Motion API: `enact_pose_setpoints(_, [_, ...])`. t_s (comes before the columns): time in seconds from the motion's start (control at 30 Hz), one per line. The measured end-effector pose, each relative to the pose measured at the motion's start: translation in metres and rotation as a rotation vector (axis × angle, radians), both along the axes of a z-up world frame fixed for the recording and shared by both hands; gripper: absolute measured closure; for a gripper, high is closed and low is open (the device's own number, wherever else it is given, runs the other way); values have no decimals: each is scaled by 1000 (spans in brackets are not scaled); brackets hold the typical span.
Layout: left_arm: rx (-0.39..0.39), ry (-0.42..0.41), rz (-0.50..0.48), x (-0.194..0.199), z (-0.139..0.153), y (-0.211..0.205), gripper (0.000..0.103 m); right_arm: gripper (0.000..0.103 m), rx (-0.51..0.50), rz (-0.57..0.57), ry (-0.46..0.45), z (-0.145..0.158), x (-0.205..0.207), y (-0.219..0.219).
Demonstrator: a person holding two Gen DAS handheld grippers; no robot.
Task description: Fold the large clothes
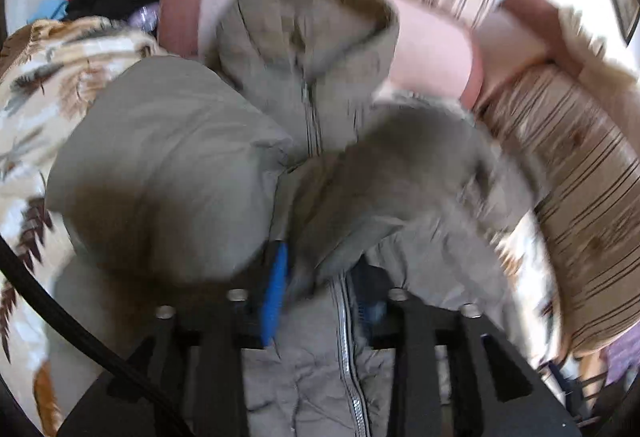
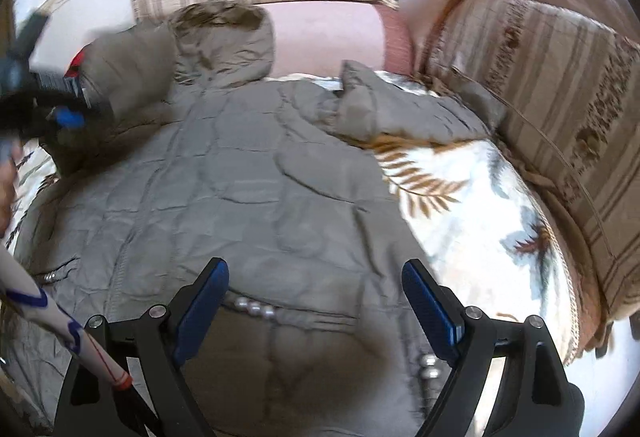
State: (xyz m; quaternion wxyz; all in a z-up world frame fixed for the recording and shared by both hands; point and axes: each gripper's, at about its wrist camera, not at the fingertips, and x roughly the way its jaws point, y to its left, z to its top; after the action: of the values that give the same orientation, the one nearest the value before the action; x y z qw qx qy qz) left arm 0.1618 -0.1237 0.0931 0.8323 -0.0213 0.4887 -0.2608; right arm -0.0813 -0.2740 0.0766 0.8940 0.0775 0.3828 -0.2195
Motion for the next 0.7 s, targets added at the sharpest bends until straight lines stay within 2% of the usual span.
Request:
enact_pose_setpoints(0.03, [2, 14, -11, -8, -7, -3, 64, 12, 5, -5, -3, 1, -1, -4])
enact_pose_setpoints(0.1, [6, -1, -8, -24, -6, 5, 53, 11, 11, -4, -8, 5, -2, -10])
enact_pose_setpoints(0.17, [25, -66, 23, -47, 1, 23, 31, 11, 14, 10, -10, 7, 2, -13])
enact_pose_setpoints(0.27, [67, -155, 93, -78, 9, 54, 25, 11, 70, 54, 3, 7, 16, -15])
enact_pose_setpoints(0.37, [125, -210, 189, -100, 3, 88, 23, 11, 157, 88, 12, 2, 40, -23])
enact_pose_setpoints(0.53, [164, -227, 291, -122, -19, 124, 23, 11, 218, 114, 43, -10, 105, -34])
enact_pose_setpoints(0.7, [193, -248, 309, -113, -28, 129, 23, 12, 364, 41, 97, -43, 174, -61])
